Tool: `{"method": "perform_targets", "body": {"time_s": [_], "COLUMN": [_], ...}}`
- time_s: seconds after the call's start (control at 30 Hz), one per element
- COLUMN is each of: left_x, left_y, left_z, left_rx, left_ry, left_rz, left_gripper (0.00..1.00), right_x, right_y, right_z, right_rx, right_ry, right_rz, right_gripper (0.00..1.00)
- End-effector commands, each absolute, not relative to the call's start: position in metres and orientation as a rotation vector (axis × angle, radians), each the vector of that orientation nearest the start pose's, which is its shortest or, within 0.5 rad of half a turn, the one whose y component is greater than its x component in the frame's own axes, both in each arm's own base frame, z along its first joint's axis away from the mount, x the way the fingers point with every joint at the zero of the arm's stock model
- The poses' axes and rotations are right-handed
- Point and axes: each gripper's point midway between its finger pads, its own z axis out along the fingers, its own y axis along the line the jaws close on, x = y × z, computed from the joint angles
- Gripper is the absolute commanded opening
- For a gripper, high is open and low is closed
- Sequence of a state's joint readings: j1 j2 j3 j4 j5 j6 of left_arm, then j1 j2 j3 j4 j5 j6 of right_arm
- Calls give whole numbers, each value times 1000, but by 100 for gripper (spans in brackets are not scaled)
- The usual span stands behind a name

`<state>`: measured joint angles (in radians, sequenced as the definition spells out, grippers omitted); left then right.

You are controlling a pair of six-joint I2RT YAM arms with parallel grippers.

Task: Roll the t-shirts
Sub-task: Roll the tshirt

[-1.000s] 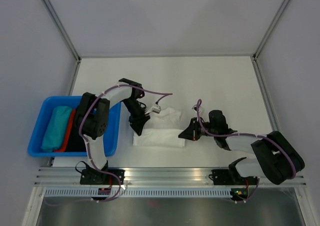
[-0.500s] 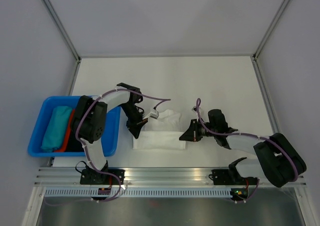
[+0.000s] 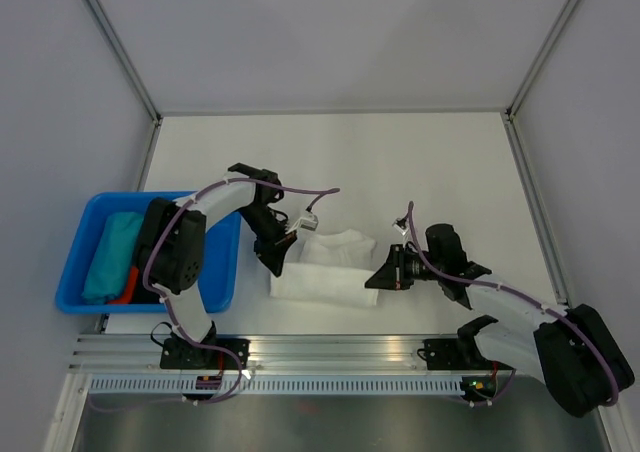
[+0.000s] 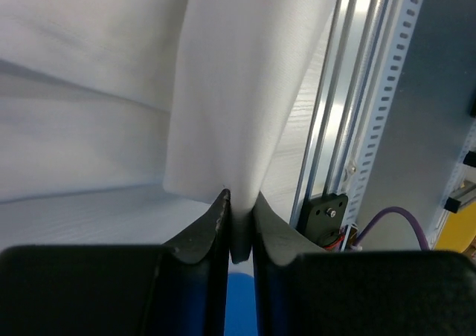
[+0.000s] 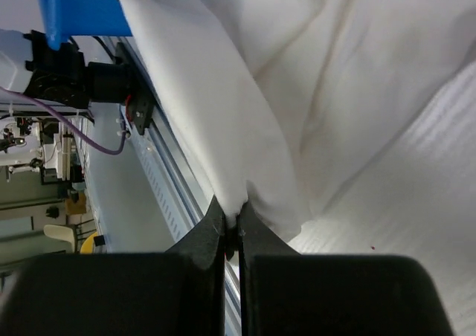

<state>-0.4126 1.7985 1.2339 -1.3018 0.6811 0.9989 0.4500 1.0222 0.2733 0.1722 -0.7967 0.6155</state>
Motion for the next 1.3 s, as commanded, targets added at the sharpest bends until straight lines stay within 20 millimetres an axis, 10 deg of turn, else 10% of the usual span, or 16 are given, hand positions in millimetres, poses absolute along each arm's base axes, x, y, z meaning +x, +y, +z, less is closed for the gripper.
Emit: {"method": "perform_targets", "body": {"time_s": [0.0,0.23,0.6,0.87,1.27], "left_x": [197,252,276,186,172], "left_y": [-168,-164,-201,-207,-191], "left_z": [61,53,147,92,8], "left_rx": [1752,1666,1735,2011,2107], "left_ry": [2475,2456,1855,1699,1839], "left_rz": [-1020,-659,-275,-142,-53], "left_gripper": [22,49,64,82,73], "right_x": [156,178,192,196,199], "right_y": [227,221,225,221,222], "right_z": [71,55,58,50,51], "right_rx": [-249,-242,-127,-27,-83], "right_ry": [2368,2429,2508,2563,2553], "right_rz": [1409,1338,1357,1326,1315], "right_gripper": [3,7,0,0,9]}}
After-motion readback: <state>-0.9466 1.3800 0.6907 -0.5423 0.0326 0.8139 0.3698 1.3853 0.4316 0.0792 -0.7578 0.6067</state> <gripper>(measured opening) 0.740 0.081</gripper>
